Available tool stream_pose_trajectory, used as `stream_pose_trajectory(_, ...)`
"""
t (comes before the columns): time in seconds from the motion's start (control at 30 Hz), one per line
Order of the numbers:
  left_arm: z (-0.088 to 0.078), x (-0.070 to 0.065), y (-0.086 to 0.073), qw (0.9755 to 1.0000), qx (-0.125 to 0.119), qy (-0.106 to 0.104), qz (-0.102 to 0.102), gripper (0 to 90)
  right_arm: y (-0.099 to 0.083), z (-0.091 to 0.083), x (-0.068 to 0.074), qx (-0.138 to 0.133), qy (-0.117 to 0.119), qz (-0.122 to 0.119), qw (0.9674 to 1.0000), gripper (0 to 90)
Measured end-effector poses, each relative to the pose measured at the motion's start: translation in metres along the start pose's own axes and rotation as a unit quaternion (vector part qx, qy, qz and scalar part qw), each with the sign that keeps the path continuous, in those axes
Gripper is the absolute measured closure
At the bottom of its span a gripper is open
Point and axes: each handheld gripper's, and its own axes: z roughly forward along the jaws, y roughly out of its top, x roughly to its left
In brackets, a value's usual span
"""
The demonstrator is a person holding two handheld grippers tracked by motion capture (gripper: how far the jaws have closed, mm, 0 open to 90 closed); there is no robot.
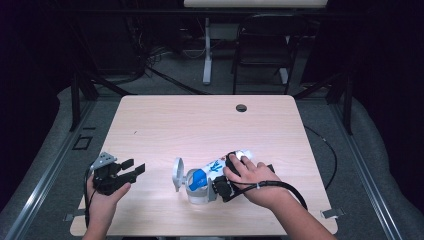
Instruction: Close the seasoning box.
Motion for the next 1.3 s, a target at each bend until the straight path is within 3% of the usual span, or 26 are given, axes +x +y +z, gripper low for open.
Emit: stream_pose_trajectory(1.3,-0.0002,0.0011,-0.0003,1.0000,0.001,0.000,-0.002,45.3,0.0021,-0.0009,-0.0025,0.007,0.003,-0.014,0.9999,44.2)
